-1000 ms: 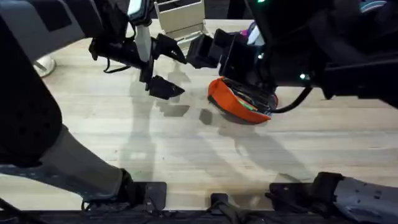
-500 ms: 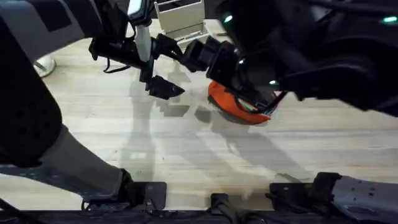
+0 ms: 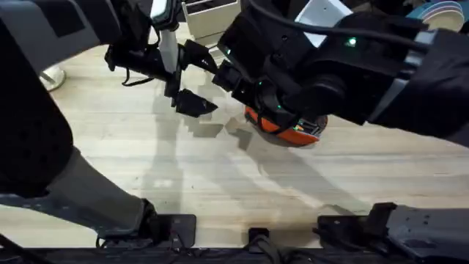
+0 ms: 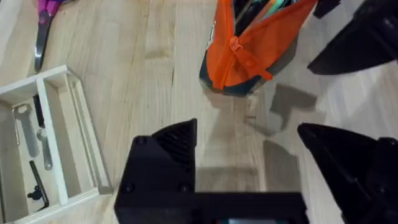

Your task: Unzip the bag, pick up the pens from the table one at a time and place them inside, then zip the bag closed.

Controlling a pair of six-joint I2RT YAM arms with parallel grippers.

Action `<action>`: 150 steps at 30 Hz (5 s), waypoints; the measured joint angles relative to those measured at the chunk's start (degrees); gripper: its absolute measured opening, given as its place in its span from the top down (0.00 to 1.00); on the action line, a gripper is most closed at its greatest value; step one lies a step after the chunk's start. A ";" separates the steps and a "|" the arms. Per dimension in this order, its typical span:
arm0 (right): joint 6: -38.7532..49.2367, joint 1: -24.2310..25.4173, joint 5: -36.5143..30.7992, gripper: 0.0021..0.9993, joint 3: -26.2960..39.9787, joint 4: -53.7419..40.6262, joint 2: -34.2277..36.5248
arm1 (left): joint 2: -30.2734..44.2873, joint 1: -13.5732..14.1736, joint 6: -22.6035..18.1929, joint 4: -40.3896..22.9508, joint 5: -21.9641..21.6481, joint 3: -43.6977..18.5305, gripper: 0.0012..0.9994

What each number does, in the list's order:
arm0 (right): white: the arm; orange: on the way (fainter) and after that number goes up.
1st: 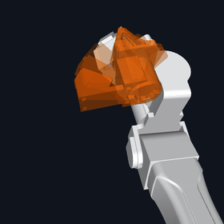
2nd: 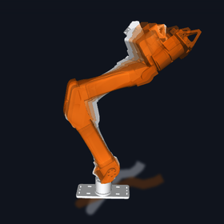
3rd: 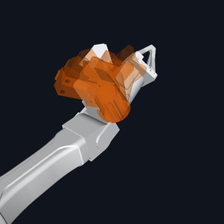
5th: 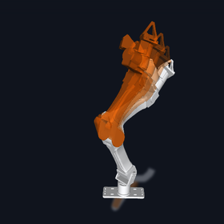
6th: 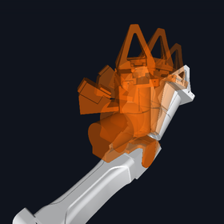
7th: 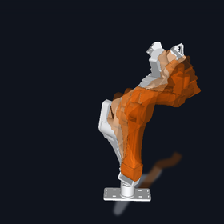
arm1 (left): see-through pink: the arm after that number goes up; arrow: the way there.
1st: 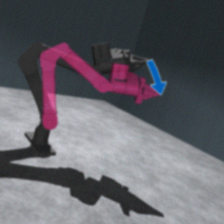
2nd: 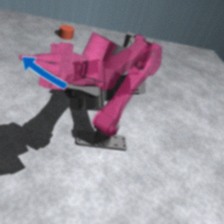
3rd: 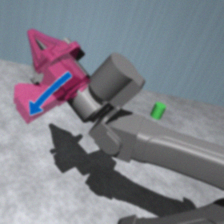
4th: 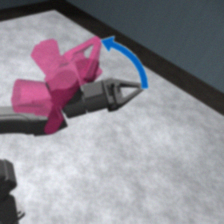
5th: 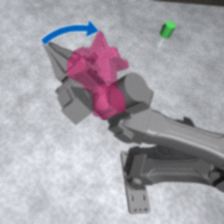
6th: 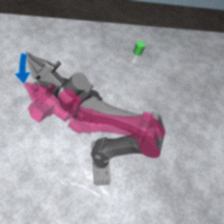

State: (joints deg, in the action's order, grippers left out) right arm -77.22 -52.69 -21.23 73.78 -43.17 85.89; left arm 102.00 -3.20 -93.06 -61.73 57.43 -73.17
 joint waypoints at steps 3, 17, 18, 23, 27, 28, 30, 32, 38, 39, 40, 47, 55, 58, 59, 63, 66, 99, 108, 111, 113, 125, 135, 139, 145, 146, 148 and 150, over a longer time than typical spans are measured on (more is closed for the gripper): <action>-0.70 -0.02 -0.17 0.00 0.00 0.12 0.00 | 0.00 0.00 0.01 -0.01 0.00 0.00 0.01; -1.24 -0.02 -0.42 0.00 0.00 0.53 3.27 | 0.00 0.00 -0.01 -0.01 0.00 0.00 0.01; -1.24 -0.02 -0.40 0.00 0.00 0.63 3.82 | 0.00 0.00 0.01 -0.01 0.00 0.00 0.01; -1.24 -0.02 -0.71 0.00 0.00 1.66 5.76 | 0.00 0.00 -0.01 0.00 0.00 0.00 0.01; -1.28 0.00 -2.33 0.00 0.00 2.44 6.84 | 0.00 0.00 0.00 -0.01 0.00 0.00 0.01; -1.30 -0.02 -2.86 0.00 0.00 2.59 7.18 | 0.00 0.00 0.00 -0.01 0.00 0.00 0.01; -1.30 0.00 -3.55 0.00 0.00 2.86 7.74 | 0.00 0.00 0.00 -0.01 0.00 0.00 0.01; -1.45 0.07 -4.08 0.00 0.00 3.31 8.39 | 0.00 0.00 0.01 -0.01 0.00 0.00 0.01; -1.50 0.51 -5.22 0.02 0.00 4.59 10.10 | 0.00 0.00 -0.01 -0.01 0.00 0.00 0.01; -1.50 0.64 -5.49 0.03 0.00 4.73 10.39 | 0.00 0.00 0.01 -0.01 0.00 0.00 0.01; -1.52 0.80 -5.83 0.05 0.00 4.92 10.67 | 0.00 0.00 0.01 0.01 0.00 0.00 0.01; -1.68 2.09 -7.14 0.08 0.00 6.40 12.27 | 0.00 0.00 0.00 -0.01 0.00 0.00 0.01; -1.89 3.17 -7.50 0.30 0.00 6.79 13.27 | 0.00 0.00 0.01 0.01 0.00 0.00 0.01; -1.91 3.32 -7.52 0.43 0.00 6.77 13.50 | 0.00 0.00 0.01 -0.01 0.00 0.00 0.01; -1.93 3.37 -7.50 0.48 0.00 6.77 13.51 | 0.00 0.00 0.01 0.01 0.00 0.00 0.01; -2.02 3.37 -7.52 0.64 0.00 6.77 13.51 | 0.00 0.00 0.01 -0.01 0.00 0.00 0.01; -2.06 3.37 -7.53 0.76 0.00 6.78 13.51 | 0.00 0.00 0.01 -0.01 0.00 0.00 0.01; 6.07 3.39 -7.61 0.97 0.00 6.28 9.46 | 0.00 0.00 -0.02 -0.01 0.00 0.00 0.01; 7.21 3.69 -7.45 0.97 0.00 5.70 5.97 | 0.00 0.00 -0.01 -0.01 0.00 0.00 0.01; 7.27 3.69 -7.45 0.97 0.00 5.67 5.88 | 0.00 0.00 -0.01 -0.01 0.00 0.00 0.01; 7.38 3.69 -7.45 0.97 0.00 5.67 5.88 | 0.00 0.00 -0.01 -0.01 0.00 0.00 0.01; 7.40 3.69 -7.45 0.97 0.00 5.67 5.88 | 0.03 1.56 0.00 1.73 0.82 0.00 0.01; 7.40 3.69 -7.45 0.97 0.00 5.69 5.88 | 5.79 6.71 0.01 3.44 4.78 0.00 0.01; 7.40 3.69 -7.45 0.97 0.00 5.69 5.88 | 7.50 8.16 0.03 3.93 6.41 0.00 0.01; 7.40 3.69 -7.45 0.97 0.00 5.69 5.88 | 9.55 10.46 0.03 6.76 7.95 0.00 0.01; 7.40 3.69 -7.45 0.97 0.00 5.69 5.88 | 9.69 10.88 0.04 7.43 8.06 0.00 0.01; 7.40 3.69 -7.45 0.97 0.00 5.69 5.88 | 9.87 11.87 0.01 8.74 8.30 0.00 0.01; 7.41 3.69 -7.45 0.97 0.00 5.69 5.88 | 9.88 12.74 0.03 9.97 8.67 0.00 0.01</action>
State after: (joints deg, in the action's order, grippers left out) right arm -69.81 -48.99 -28.69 73.78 -37.47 91.77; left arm 111.87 9.54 -93.03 -51.75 66.10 -73.17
